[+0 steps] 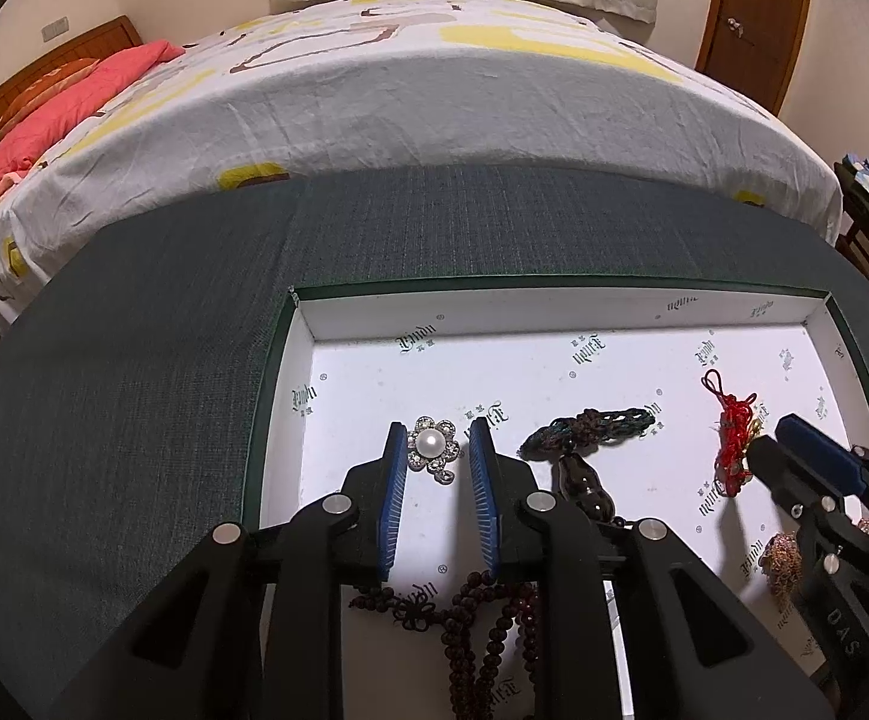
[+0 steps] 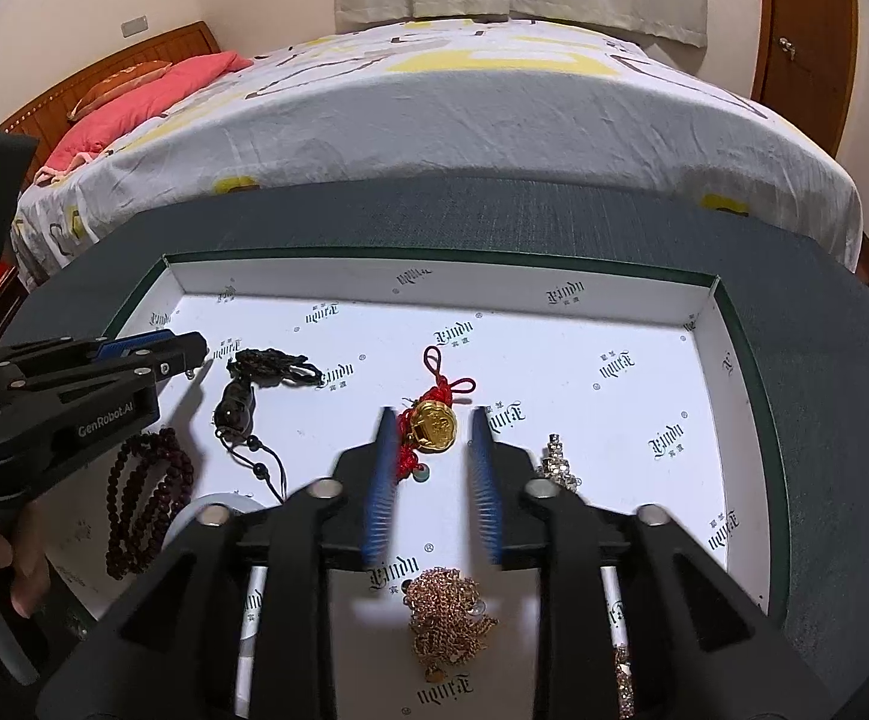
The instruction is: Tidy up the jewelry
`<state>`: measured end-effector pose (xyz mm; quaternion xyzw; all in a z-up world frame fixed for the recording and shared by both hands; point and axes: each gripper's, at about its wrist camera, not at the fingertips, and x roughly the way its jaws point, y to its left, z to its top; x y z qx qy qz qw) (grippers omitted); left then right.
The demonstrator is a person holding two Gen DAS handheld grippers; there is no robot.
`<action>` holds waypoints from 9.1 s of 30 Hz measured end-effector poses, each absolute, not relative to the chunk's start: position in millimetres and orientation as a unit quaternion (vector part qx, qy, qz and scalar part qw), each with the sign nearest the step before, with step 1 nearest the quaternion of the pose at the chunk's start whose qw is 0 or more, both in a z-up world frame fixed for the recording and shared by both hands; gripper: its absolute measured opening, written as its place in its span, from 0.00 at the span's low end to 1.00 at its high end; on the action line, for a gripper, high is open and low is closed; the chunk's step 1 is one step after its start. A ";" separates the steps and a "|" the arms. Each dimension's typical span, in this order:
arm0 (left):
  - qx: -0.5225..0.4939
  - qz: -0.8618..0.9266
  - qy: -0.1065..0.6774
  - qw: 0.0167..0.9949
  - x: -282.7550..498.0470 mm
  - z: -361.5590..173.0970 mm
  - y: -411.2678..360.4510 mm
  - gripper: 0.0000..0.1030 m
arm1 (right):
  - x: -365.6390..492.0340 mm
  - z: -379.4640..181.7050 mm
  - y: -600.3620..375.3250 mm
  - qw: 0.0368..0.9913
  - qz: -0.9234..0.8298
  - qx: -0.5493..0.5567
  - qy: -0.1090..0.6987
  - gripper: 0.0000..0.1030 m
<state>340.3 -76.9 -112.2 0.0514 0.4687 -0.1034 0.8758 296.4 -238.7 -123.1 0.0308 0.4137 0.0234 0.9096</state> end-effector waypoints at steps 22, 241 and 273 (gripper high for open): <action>-0.006 -0.108 0.349 0.931 276.7 -68.5 -49.5 0.50 | 237.5 -95.6 -239.2 0.938 0.022 0.045 0.342 0.37; 0.025 -0.121 0.395 0.910 289.7 -78.1 -131.3 0.75 | 262.0 -82.3 -306.4 0.935 -0.021 0.061 0.350 0.62; -0.011 -0.027 0.288 0.957 68.2 26.9 -11.6 0.80 | 40.7 14.7 -274.1 0.965 -0.020 0.039 0.259 0.76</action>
